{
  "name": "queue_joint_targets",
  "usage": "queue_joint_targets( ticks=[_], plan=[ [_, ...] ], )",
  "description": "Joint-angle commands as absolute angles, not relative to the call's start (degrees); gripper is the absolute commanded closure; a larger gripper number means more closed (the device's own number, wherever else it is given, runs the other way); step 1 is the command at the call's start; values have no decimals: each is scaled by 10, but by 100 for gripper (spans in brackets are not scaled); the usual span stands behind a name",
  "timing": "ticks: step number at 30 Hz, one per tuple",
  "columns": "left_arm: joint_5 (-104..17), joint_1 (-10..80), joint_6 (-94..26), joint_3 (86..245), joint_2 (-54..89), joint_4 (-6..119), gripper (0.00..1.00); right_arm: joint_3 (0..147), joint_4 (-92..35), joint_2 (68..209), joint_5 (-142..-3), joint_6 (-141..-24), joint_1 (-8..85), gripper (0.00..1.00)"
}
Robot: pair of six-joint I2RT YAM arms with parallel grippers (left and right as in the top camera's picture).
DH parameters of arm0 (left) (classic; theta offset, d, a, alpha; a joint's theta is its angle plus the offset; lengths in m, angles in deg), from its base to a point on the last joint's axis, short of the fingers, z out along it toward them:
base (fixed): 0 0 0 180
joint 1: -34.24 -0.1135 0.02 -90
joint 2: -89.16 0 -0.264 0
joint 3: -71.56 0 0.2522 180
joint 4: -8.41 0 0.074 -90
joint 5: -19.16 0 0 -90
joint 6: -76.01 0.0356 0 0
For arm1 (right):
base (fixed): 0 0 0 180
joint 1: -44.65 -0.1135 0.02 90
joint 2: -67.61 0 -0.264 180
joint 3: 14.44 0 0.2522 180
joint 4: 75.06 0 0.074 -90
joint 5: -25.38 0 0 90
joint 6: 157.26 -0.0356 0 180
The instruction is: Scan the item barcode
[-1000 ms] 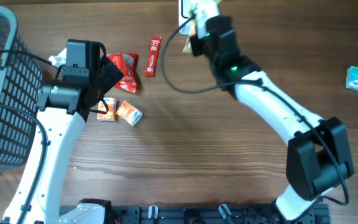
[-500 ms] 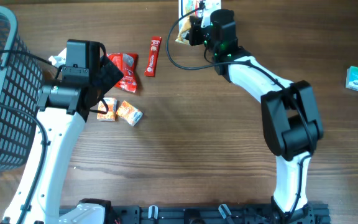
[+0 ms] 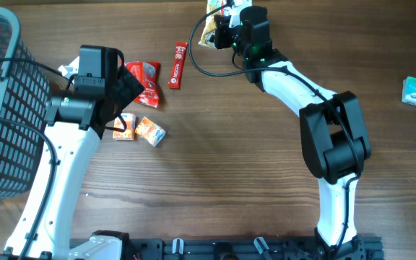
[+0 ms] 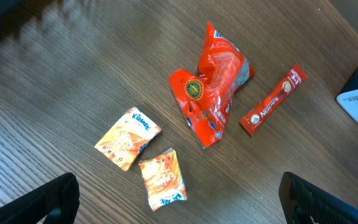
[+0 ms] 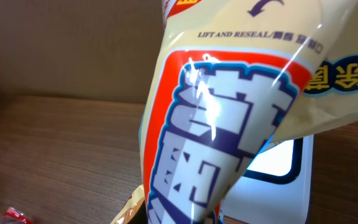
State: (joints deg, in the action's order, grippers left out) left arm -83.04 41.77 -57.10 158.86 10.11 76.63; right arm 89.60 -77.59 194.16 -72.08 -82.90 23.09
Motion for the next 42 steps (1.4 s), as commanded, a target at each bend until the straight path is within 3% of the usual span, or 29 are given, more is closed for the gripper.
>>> queue_joint_targets(
  ticks=[1,10,18,26,34,42],
  plan=[
    [-841,416,-562,1595,97,767,0,914,-777,1951,-718,-839,230,96],
    [-842,416,-562,1595,97,767,0,914,-769,1921,-717,-838,234,96],
    [-837,416,-562,1595,97,769,0,914,-696,1843,-671,-840,294,96],
    [-837,416,-562,1595,97,769,0,914,-549,1777,-622,-851,400,96],
    [-826,416,-562,1595,97,773,0,913,-378,1780,-588,-1057,555,96],
    [-826,416,-562,1595,97,773,0,888,-317,1781,-595,-1063,694,96]
  ],
)
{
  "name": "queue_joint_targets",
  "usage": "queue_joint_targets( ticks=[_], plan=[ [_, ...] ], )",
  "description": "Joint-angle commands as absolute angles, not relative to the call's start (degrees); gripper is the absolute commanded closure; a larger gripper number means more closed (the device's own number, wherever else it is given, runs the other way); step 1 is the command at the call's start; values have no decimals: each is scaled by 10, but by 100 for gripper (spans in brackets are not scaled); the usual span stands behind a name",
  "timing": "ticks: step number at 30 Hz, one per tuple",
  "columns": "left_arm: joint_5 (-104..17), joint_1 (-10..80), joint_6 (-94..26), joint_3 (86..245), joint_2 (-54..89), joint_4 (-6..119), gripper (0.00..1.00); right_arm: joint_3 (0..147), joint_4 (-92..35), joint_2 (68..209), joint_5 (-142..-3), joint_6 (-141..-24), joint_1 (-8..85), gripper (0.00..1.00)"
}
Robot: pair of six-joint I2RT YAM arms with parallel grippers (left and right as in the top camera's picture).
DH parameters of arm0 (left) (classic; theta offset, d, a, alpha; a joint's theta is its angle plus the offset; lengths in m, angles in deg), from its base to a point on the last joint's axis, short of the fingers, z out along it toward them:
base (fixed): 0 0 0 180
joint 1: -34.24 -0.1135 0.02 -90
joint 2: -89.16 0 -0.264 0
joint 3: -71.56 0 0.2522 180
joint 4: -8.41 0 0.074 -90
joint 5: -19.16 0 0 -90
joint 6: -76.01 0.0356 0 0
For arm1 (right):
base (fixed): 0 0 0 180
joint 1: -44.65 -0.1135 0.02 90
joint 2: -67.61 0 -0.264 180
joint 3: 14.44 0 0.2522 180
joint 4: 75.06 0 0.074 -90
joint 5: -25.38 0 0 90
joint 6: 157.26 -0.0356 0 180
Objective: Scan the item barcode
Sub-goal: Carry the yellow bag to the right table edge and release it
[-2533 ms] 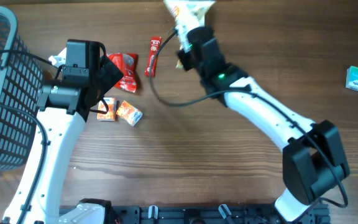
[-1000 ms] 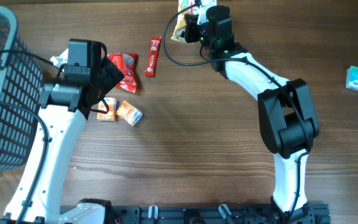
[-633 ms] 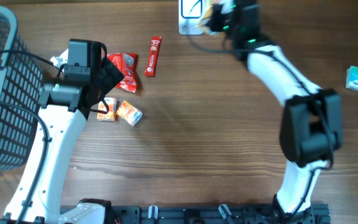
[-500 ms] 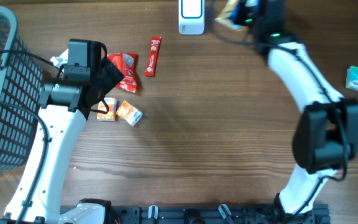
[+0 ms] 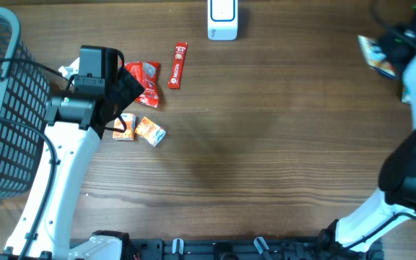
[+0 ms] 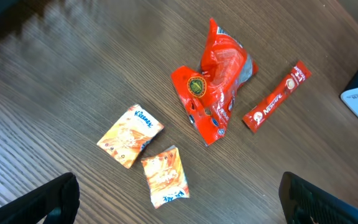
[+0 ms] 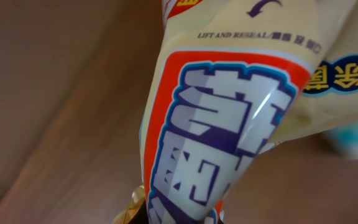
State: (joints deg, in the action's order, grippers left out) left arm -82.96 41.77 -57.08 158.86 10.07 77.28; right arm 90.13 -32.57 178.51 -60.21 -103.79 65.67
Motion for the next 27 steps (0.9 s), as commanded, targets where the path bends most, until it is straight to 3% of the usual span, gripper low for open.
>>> queue_joint_targets(
  ticks=[1,21,22,25,27],
  plan=[
    [-826,416,-562,1595,96,773,0,888,-312,1781,-595,-1063,708,96],
    [-818,416,-562,1595,96,773,0,851,-248,1799,-523,-1042,913,96],
    [-818,416,-562,1595,97,773,0,851,-253,1799,-527,-1030,915,92],
    [-818,416,-562,1595,97,773,0,851,-266,1799,-531,-1001,916,61],
    [-818,416,-562,1595,97,773,0,851,-268,1799,-531,-1001,915,48]
  ],
)
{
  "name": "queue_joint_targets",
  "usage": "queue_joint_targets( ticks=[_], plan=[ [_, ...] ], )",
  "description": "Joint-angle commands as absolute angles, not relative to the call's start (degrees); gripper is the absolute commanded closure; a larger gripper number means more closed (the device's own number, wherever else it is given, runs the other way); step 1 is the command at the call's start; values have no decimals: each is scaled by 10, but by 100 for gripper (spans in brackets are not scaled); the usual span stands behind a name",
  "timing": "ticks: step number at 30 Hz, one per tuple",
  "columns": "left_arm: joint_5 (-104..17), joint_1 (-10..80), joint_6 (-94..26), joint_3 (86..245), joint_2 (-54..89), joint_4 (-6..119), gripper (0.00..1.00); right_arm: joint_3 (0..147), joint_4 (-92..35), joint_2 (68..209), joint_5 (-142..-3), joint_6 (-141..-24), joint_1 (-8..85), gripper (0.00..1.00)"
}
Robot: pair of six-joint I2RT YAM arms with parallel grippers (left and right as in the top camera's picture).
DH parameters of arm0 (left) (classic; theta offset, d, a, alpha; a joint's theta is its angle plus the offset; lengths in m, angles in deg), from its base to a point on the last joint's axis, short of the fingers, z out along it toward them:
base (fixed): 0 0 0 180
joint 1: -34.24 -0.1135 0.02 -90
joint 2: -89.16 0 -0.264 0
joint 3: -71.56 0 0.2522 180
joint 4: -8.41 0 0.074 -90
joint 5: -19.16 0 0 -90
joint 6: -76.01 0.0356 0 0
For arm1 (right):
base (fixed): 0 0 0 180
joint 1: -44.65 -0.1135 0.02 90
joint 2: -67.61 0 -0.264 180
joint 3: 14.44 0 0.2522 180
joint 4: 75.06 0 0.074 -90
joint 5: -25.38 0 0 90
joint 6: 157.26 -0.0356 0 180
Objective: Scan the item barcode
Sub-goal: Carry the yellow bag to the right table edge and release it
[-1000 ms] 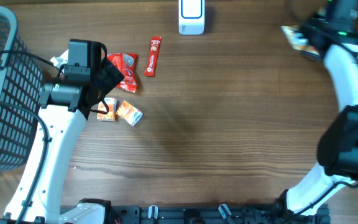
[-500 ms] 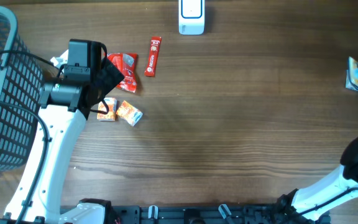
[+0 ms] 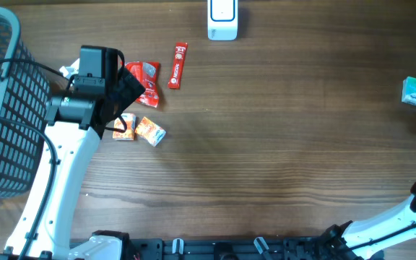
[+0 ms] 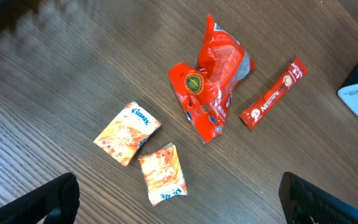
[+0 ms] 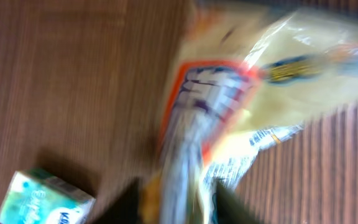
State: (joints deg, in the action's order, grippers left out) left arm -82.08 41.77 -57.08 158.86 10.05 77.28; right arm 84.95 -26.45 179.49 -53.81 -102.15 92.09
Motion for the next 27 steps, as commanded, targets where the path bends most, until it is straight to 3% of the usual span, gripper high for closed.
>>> queue_joint_targets(
  ticks=[1,7,14,15,17,27],
  plan=[
    [-818,416,-562,1595,97,773,0,851,-267,1799,-533,-1001,914,46],
    [-818,416,-562,1595,97,773,0,853,-266,1791,-590,-963,914,34],
    [-818,416,-562,1595,97,778,0,853,-269,1692,-739,-963,914,30],
    [-818,416,-562,1595,97,780,0,853,-267,1670,-751,-964,914,26],
    [-815,416,-562,1595,97,784,0,853,-259,1632,-777,-969,913,0],
    [-790,416,-562,1595,96,798,0,852,-103,1488,-958,-977,833,0]
  ],
)
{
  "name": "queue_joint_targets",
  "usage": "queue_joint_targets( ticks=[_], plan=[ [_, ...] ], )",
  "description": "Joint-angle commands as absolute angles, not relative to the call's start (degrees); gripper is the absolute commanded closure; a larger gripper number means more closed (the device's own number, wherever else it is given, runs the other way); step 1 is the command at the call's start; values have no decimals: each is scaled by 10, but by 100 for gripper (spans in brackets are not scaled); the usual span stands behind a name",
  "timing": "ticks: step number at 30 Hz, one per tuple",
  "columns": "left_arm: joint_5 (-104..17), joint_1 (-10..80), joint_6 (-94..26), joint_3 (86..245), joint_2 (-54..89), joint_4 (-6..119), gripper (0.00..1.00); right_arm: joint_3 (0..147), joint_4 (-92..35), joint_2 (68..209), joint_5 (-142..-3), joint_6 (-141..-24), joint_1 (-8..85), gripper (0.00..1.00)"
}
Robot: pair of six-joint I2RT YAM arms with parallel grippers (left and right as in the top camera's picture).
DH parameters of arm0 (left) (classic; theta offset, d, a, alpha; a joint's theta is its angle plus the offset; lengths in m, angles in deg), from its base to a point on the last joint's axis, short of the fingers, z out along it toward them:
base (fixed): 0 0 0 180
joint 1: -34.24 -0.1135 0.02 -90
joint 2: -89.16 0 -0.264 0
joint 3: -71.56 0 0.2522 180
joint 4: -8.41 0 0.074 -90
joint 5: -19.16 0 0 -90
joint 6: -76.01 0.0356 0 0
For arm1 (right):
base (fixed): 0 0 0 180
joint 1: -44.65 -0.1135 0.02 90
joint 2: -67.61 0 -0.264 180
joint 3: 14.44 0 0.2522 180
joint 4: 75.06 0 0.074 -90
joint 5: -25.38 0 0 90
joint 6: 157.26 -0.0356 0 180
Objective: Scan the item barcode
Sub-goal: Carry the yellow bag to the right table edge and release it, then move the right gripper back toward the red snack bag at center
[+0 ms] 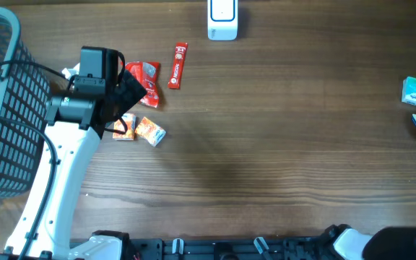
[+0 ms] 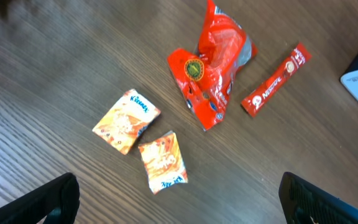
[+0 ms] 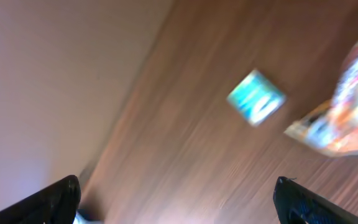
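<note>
The cream and orange snack pack lies on the table at the far right edge, just below a small teal pack (image 1: 414, 92). In the blurred right wrist view the snack pack (image 3: 353, 115) and the teal pack (image 3: 257, 98) lie well ahead of my right gripper (image 3: 179, 202), which is open and empty. The white scanner (image 1: 222, 18) stands at the top middle. My left gripper (image 2: 179, 202) hangs open above the red snack bag (image 2: 213, 71), holding nothing. The right arm is almost wholly out of the overhead view.
A red Nescafe stick (image 2: 275, 87) lies right of the red bag. Two orange Kleenex packs (image 2: 126, 121) (image 2: 162, 160) lie below it. A grey wire basket fills the left edge. The scanner shows at the left wrist view's right edge.
The right gripper, shut on the snack pack by the teal pack, is now open and drawn back. The pack lies on the table at the right edge. The left arm barely shifted.
The right gripper first held the snack pack in front of the scanner at the top middle. Then it held the pack at the far right of the table, then low beside the teal pack. Now the pack lies there, let go. The left gripper stayed open over the red bag.
</note>
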State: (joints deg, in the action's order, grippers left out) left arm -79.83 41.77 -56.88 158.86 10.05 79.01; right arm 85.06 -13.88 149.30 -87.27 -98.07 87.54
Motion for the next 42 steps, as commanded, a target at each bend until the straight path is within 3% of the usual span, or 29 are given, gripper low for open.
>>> queue_joint_targets(
  ticks=[1,5,12,21,32,42],
  plan=[
    [-790,416,-562,1595,96,800,0,852,-79,1488,-963,-957,807,0],
    [-788,416,-562,1595,96,810,0,829,-44,1489,-962,-895,702,0],
    [-809,416,-489,1595,96,826,0,738,-121,1497,-960,-838,492,0],
    [-831,412,-489,1595,96,845,0,682,-262,1575,-958,-900,281,0],
    [-832,403,-489,1595,96,845,0,682,-345,1699,-956,-959,165,0],
    [-815,396,-491,1593,83,843,0,682,-374,1710,-978,-959,157,0]
  ],
)
